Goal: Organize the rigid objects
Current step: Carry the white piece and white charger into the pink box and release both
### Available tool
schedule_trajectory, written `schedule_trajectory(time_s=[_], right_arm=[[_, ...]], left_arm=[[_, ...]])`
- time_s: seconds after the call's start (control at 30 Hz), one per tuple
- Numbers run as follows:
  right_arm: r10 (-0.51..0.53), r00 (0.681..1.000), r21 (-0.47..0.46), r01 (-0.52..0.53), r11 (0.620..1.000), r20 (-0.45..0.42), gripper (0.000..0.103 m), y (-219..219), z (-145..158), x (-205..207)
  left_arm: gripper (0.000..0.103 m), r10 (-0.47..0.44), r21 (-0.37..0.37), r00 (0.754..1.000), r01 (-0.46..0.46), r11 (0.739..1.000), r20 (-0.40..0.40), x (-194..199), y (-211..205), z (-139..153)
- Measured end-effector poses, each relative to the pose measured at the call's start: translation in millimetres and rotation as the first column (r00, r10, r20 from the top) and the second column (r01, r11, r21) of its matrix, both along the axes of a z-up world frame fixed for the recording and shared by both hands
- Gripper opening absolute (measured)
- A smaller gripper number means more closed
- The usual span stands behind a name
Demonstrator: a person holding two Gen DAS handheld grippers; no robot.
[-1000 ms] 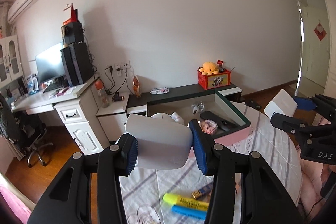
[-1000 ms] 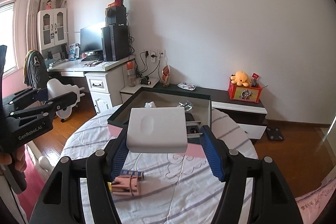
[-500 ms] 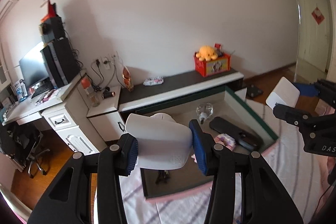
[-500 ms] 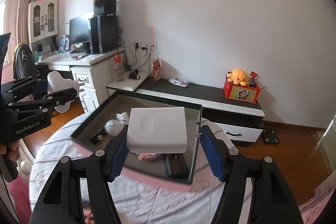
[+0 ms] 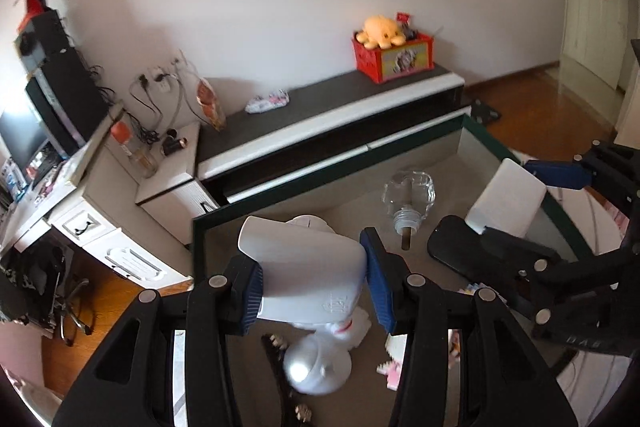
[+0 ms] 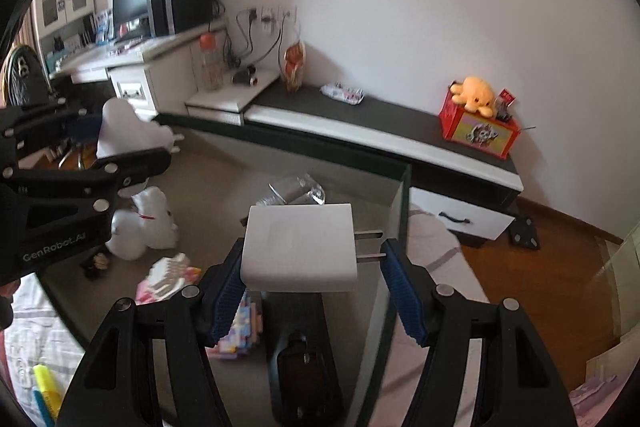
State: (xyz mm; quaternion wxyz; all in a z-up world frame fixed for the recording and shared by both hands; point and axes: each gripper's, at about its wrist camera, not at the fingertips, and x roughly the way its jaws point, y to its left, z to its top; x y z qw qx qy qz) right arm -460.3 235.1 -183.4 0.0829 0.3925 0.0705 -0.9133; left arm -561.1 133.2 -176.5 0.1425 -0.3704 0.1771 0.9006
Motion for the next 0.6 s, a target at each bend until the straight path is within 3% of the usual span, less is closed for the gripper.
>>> schedule_trajectory(time_s=[0.43, 0.6], right_arm=[[0.004, 0.998, 0.004, -0.004, 1.0, 0.059, 0.067, 1, -10, -21], [-0.003, 0.998, 0.001, 0.003, 1.0, 0.067, 0.067, 1, -10, -20]], left_arm=[[0.049, -0.014, -0.011, 1.0, 0.014, 1.0, 0.01, -13, 15, -15], [0.068, -0.016, 0.007, 1.0, 0.016, 1.0, -0.007, -3, 16, -11]])
